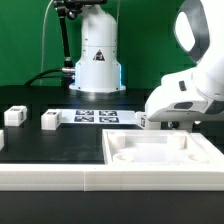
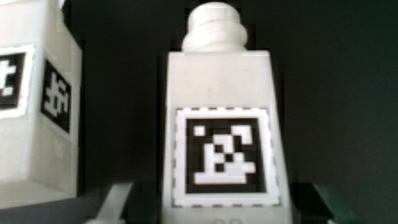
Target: Assemble one leg
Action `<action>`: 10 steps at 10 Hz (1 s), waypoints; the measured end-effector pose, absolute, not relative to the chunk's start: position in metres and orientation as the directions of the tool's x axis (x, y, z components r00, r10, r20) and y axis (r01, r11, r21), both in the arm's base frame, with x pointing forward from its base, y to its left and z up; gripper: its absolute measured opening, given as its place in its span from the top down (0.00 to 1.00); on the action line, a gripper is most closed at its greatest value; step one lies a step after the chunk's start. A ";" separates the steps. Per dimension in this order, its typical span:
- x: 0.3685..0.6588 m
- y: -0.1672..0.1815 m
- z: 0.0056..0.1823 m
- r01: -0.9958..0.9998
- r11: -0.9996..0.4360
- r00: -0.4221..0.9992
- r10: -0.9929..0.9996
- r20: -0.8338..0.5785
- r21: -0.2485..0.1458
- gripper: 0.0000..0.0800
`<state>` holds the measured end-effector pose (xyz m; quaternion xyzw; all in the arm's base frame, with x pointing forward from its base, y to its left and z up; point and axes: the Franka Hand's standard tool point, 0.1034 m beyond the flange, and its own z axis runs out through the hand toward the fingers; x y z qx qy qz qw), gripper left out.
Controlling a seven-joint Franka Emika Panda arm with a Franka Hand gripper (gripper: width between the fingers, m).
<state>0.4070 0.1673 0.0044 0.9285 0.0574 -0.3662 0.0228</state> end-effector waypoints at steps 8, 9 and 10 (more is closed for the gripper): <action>0.436 0.153 0.074 0.140 -0.990 0.746 0.123 -0.655 -0.027 0.63; 0.435 0.153 0.072 0.141 -0.990 0.752 0.125 -0.647 -0.027 0.63; 0.438 0.154 0.068 0.139 -0.990 0.775 0.127 -0.619 -0.029 0.63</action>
Offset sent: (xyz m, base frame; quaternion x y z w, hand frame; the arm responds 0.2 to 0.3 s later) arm 0.0000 0.0000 0.0000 0.0000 0.0000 0.0000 1.0000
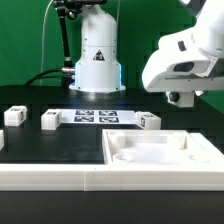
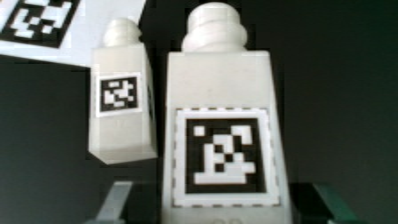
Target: Assemble one leg
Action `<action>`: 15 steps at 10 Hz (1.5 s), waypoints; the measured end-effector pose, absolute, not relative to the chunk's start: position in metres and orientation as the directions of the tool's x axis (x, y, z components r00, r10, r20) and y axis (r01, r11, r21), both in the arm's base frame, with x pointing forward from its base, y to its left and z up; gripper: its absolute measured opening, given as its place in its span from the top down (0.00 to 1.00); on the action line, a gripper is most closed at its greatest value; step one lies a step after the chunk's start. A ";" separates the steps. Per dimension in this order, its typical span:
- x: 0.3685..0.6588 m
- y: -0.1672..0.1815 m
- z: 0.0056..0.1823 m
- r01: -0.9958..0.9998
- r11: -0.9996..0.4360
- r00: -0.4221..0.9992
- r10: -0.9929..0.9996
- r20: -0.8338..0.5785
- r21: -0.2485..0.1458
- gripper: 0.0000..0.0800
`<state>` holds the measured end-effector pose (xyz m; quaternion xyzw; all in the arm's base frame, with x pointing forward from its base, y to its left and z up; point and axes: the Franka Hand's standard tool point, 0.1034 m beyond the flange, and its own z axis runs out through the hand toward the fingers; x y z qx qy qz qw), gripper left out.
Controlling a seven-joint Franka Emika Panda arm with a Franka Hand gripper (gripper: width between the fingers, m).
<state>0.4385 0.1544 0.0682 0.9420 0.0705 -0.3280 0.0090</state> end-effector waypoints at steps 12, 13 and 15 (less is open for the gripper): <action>0.528 0.119 0.102 0.221 -0.974 0.963 0.209 0.168 -0.058 0.63; 0.553 0.111 0.112 0.237 -0.971 0.932 0.215 0.291 -0.041 0.63; 0.565 0.105 0.114 0.228 -0.973 0.895 0.200 0.398 -0.025 0.63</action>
Offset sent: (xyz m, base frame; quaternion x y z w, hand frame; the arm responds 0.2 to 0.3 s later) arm 0.0405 -0.0327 0.0368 0.0025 0.1917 -0.0733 0.9787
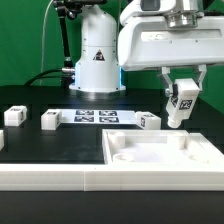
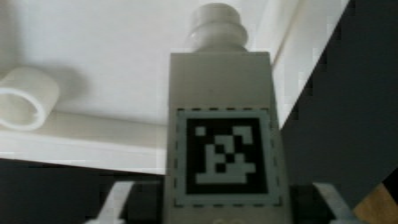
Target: Assemble one leg
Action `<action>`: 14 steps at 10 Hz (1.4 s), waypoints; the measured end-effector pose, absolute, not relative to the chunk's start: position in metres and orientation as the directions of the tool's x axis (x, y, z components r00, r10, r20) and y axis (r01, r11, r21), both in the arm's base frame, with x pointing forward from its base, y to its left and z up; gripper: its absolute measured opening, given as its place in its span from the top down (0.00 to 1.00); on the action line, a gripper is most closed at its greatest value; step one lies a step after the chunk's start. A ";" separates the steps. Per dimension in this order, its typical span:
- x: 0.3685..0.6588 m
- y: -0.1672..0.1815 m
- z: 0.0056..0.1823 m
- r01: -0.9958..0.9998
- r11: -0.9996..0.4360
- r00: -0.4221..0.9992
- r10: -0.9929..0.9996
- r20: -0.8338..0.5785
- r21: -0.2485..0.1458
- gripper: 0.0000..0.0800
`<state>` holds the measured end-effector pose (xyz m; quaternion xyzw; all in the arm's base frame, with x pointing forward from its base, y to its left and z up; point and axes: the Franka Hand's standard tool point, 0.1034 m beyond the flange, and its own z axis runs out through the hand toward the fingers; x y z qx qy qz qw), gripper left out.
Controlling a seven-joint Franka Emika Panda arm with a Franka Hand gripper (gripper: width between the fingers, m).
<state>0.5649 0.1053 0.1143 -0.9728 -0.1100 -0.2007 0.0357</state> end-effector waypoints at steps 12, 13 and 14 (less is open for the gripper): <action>0.617 0.098 0.111 0.201 -0.979 0.809 0.160 0.565 -0.011 0.63; 0.617 0.099 0.110 0.202 -0.979 0.810 0.160 0.565 -0.012 0.63; 0.617 0.103 0.105 0.207 -0.978 0.810 0.163 0.563 -0.014 0.63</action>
Offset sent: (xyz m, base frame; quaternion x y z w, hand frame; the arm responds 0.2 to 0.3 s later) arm 0.0000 0.0000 0.0000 0.0000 0.1296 0.0000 0.9916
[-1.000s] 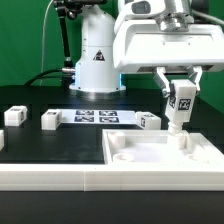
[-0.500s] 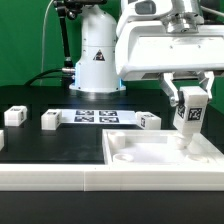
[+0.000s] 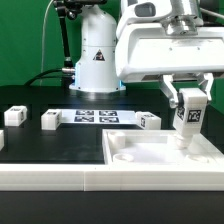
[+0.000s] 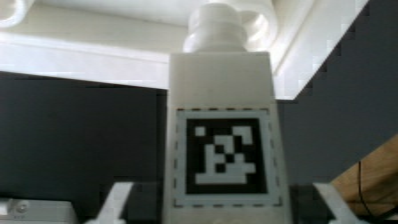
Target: Assemble one leg
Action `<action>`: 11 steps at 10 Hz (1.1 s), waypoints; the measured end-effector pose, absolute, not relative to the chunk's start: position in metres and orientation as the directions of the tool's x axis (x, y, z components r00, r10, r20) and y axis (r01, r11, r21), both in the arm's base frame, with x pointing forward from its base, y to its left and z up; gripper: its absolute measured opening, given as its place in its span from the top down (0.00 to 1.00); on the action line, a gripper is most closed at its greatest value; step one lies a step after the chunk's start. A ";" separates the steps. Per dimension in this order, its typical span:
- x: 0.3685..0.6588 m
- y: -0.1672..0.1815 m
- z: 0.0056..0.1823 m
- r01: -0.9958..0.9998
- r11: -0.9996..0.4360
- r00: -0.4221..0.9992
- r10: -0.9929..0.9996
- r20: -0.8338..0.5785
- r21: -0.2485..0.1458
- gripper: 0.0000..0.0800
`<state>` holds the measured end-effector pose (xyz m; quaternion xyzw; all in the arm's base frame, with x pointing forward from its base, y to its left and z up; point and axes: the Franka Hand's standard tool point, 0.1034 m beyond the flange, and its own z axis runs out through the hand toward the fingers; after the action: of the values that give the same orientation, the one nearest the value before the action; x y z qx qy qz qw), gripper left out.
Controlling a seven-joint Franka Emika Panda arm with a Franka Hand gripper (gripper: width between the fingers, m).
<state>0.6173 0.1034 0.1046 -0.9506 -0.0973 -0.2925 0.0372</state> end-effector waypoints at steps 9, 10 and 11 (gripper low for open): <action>0.618 0.121 0.081 0.175 -0.984 0.797 0.124 0.591 -0.031 0.63; 0.616 0.120 0.079 0.174 -0.984 0.797 0.123 0.591 -0.029 0.63; 0.615 0.120 0.079 0.173 -0.985 0.791 0.122 0.599 -0.027 0.63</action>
Offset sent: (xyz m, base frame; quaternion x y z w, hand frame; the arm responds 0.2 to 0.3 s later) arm 0.0057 0.0016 -0.0155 -0.0105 0.0115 0.0066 0.9999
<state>0.6150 0.1199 0.0787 -0.9455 -0.0781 -0.3136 0.0403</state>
